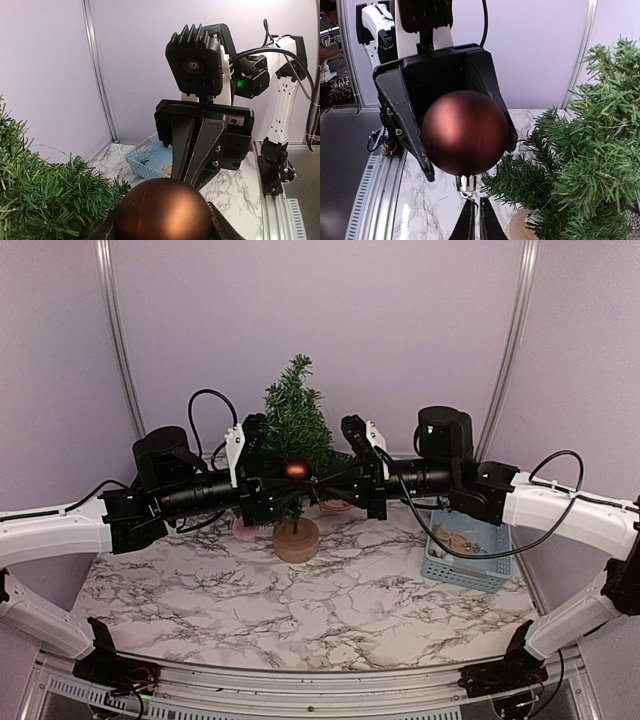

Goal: Decorate the small christmas tree

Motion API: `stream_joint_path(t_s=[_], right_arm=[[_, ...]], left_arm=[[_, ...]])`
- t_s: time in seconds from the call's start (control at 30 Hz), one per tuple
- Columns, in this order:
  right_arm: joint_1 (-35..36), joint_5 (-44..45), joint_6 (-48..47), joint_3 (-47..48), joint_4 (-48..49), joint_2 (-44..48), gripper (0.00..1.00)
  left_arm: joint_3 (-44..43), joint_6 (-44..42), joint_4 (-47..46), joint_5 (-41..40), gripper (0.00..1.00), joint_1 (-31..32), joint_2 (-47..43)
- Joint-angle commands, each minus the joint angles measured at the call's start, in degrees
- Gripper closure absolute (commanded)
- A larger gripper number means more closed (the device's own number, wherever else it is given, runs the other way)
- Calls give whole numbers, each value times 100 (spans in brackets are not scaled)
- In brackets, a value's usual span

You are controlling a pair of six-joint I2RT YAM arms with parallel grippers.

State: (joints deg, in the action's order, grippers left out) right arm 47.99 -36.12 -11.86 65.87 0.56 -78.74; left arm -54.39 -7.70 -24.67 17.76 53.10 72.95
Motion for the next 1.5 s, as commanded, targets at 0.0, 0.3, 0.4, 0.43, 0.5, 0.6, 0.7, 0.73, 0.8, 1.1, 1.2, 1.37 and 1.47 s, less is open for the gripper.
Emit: stream_joint_path(t_s=[0.0, 0.3, 0.4, 0.43, 0.5, 0.6, 0.7, 0.73, 0.8, 1.1, 1.2, 1.37, 1.47], right_arm=[[-5, 152, 13, 181, -38, 201, 98], [-206, 485, 285, 327, 68, 62, 100], [-222, 642, 291, 444, -5, -45, 100], [-226, 706, 296, 492, -33, -79, 99], [-279, 830, 342, 568, -38, -108, 99], [-336, 954, 426, 639, 7, -143, 98], [-363, 1079, 439, 801, -38, -232, 97], [-368, 1119, 434, 844, -174, -264, 97], [-378, 1183, 407, 926, -301, -339, 97], [-401, 1311, 386, 1118, -500, -566, 95], [-403, 1372, 386, 1152, -528, -613, 94], [-427, 1537, 435, 1195, -519, -634, 94], [-440, 1569, 440, 1245, -566, -678, 94]], left_arm=[[-11, -110, -204, -213, 74, -44, -117], [-207, -214, -228, -820, 75, -44, 58], [-316, -254, -261, -1030, 75, -44, 156], [-348, -272, -266, -1079, 75, -45, 179], [-412, -306, -291, -1167, 75, -43, 247], [-507, -347, -324, -1284, 75, -45, 350], [-584, -382, -341, -1474, 75, -43, 451], [-604, -395, -345, -1546, 75, -45, 479], [-632, -426, -346, -1661, 75, -41, 517], [-625, -482, -345, -2050, 75, -45, 643], [-634, -486, -345, -2110, 75, -43, 678], [-633, -505, -346, -2194, 74, -43, 713], [-635, -526, -339, -2215, 74, -45, 749]])
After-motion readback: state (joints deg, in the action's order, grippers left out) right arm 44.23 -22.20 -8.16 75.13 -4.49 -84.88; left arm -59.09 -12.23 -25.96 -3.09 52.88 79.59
